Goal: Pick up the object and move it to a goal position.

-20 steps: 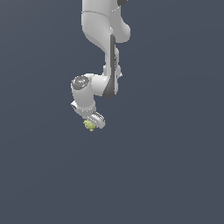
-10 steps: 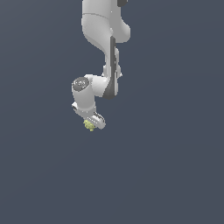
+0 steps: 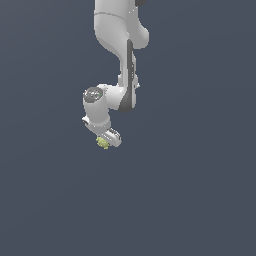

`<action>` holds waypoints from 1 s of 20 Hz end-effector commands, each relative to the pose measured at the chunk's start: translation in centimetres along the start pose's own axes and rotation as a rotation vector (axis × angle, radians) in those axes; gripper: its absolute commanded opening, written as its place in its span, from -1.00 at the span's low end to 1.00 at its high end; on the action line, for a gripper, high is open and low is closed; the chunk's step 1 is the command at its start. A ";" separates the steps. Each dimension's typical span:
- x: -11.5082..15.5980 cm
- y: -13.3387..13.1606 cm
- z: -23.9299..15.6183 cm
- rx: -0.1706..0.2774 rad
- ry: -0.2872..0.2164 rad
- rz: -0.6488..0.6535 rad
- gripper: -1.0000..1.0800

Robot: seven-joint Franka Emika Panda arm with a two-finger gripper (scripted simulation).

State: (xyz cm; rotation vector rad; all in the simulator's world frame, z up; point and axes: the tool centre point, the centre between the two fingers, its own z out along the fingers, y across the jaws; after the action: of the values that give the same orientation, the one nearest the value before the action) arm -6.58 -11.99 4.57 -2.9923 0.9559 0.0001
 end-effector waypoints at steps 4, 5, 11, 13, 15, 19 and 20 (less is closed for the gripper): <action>-0.8 -1.6 -2.0 0.001 0.001 -0.001 -1.00; -1.1 -2.1 -2.6 0.001 0.001 -0.001 -1.00; -2.9 -5.5 -7.1 0.000 0.001 0.000 -1.00; -3.7 -6.9 -8.9 -0.001 0.001 0.000 -1.00; -4.5 -8.4 -10.8 -0.001 0.002 0.000 -1.00; -6.1 -11.5 -14.8 -0.002 0.003 0.001 -1.00; -6.5 -12.2 -15.8 -0.002 0.003 0.001 -1.00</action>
State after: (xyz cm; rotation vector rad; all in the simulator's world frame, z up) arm -4.90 0.45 18.83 -2.9943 0.9563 -0.0027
